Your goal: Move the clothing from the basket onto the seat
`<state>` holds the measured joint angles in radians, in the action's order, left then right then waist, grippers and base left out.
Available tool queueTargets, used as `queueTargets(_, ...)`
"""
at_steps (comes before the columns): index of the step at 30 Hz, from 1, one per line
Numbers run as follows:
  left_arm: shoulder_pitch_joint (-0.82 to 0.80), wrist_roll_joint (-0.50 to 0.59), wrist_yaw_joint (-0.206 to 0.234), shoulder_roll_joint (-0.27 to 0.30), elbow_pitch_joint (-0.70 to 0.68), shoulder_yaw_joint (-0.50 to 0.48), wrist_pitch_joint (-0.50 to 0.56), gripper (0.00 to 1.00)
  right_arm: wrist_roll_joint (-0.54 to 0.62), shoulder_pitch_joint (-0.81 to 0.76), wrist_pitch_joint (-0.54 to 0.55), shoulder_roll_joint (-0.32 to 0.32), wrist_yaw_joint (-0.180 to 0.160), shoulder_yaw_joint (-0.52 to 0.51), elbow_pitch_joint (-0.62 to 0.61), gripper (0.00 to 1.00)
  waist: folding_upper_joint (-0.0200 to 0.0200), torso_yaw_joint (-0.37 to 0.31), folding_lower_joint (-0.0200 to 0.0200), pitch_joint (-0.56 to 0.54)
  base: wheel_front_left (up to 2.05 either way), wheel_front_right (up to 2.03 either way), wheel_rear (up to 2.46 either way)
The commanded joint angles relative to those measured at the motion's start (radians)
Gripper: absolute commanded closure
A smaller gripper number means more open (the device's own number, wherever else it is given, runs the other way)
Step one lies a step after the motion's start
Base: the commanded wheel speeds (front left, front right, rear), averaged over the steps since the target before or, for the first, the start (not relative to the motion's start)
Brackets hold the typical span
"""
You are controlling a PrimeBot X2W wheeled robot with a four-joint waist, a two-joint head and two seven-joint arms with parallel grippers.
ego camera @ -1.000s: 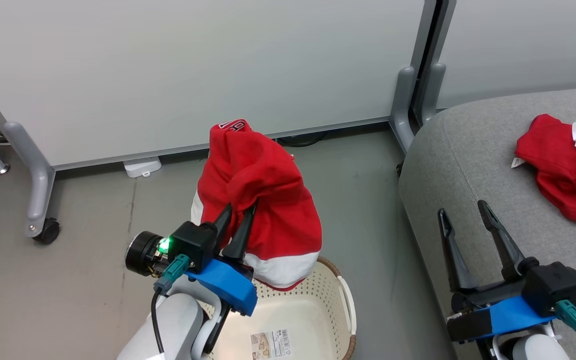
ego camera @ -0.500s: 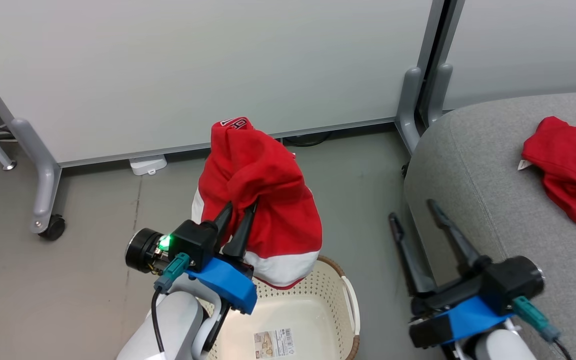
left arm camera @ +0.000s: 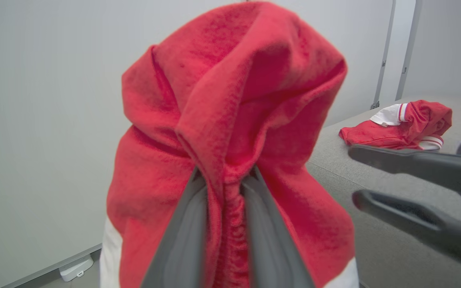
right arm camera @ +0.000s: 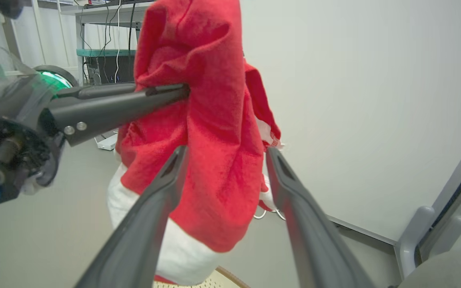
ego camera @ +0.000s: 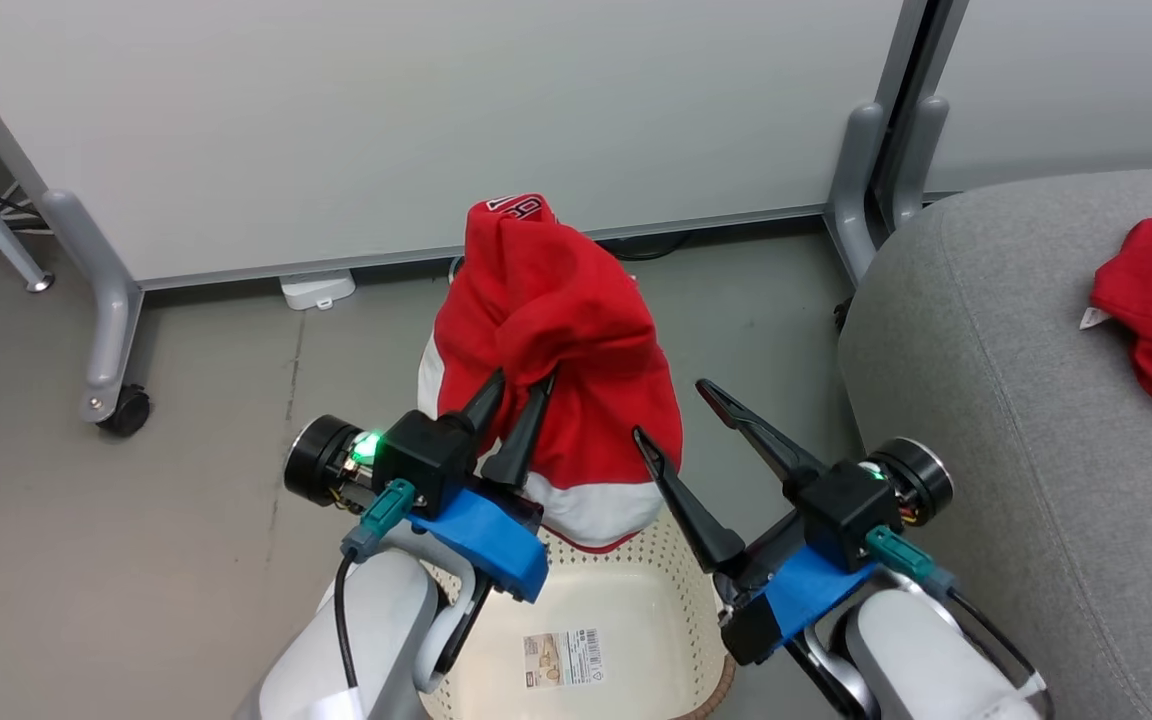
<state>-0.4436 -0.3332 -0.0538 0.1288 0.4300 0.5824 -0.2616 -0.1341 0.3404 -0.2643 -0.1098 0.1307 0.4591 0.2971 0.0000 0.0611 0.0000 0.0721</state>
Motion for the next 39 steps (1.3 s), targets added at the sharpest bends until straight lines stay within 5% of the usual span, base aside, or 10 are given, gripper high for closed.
queueTargets(1,-0.024,0.011,-0.009,-0.010,-0.006,0.005,-0.005,1.00,0.010,0.062,0.000,-0.009,0.000,0.016,0.074,0.00,0.0000,0.013,0.0000,0.015,0.00,0.00,0.00)
queueTargets(17,-0.065,0.035,-0.045,-0.051,-0.027,0.051,-0.005,1.00,-0.055,0.234,0.000,0.018,0.000,0.090,0.295,0.00,0.0000,0.063,0.0000,0.054,0.00,0.00,0.00)
queueTargets(18,-0.068,0.036,-0.047,-0.053,-0.027,0.052,-0.005,1.00,-0.064,0.239,0.000,0.019,0.000,0.093,0.303,0.17,0.0000,0.065,0.0000,0.055,0.00,0.00,0.00)
queueTargets(19,-0.069,0.036,-0.048,-0.054,-0.026,0.053,-0.005,1.00,-0.071,0.242,0.000,0.021,0.000,0.092,0.308,1.00,0.0000,0.066,0.0000,0.055,0.00,0.00,0.00)
queueTargets(39,-0.066,0.059,-0.060,-0.061,-0.018,0.017,-0.005,1.00,-0.101,0.249,0.000,0.015,0.000,0.105,0.307,1.00,0.0000,0.061,0.0000,0.060,0.00,0.00,0.00)
